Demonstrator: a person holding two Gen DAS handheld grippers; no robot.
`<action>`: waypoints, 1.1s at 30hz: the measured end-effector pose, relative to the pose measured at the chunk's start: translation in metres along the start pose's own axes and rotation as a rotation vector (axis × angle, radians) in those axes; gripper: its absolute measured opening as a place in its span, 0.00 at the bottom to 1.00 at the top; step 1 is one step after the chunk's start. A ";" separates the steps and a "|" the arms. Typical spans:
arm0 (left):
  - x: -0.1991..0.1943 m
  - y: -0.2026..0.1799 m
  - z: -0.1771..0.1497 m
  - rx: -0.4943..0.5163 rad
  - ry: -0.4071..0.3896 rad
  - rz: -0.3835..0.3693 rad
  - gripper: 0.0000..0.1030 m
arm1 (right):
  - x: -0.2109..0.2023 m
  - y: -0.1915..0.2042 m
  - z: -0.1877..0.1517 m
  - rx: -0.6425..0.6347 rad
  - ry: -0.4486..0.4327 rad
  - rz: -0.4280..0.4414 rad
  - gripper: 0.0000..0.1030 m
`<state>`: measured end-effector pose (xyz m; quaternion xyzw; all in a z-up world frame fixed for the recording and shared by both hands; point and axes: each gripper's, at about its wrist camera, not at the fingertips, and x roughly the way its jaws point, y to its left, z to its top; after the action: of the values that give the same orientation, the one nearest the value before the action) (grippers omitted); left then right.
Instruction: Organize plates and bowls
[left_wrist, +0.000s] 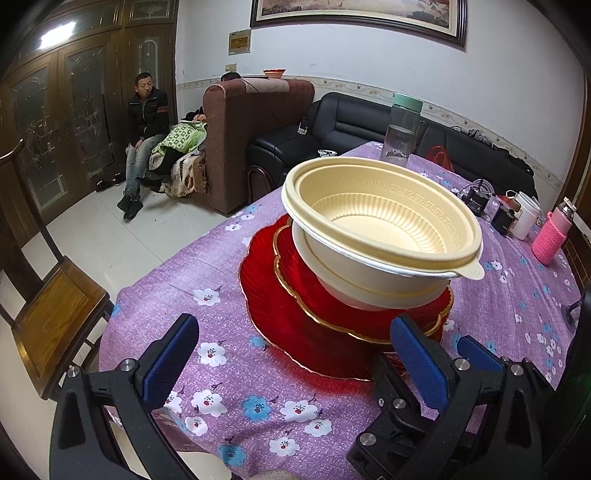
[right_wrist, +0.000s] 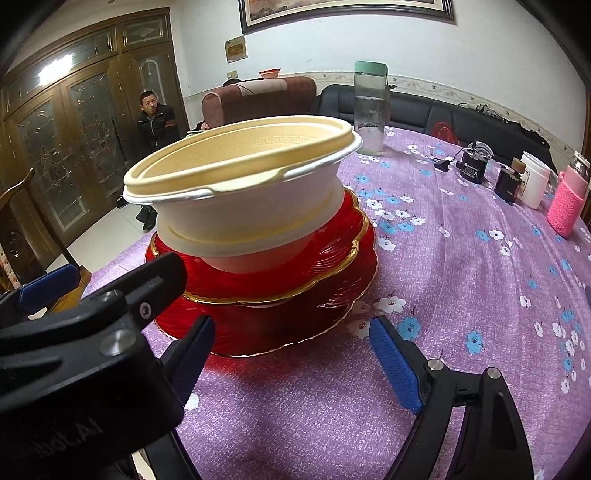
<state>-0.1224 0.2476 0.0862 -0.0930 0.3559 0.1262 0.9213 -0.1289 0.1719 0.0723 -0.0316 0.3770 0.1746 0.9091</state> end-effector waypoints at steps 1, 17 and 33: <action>0.001 0.001 0.000 -0.001 0.004 -0.003 1.00 | 0.001 0.000 0.000 0.002 0.002 0.000 0.86; 0.015 -0.006 -0.009 0.019 0.057 -0.016 1.00 | 0.009 -0.012 -0.002 0.041 0.010 -0.008 0.86; 0.012 -0.015 -0.012 0.025 0.063 -0.019 1.00 | 0.002 -0.014 -0.005 0.023 -0.031 -0.010 0.86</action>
<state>-0.1167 0.2327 0.0704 -0.0887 0.3856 0.1102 0.9118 -0.1264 0.1587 0.0663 -0.0204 0.3644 0.1663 0.9160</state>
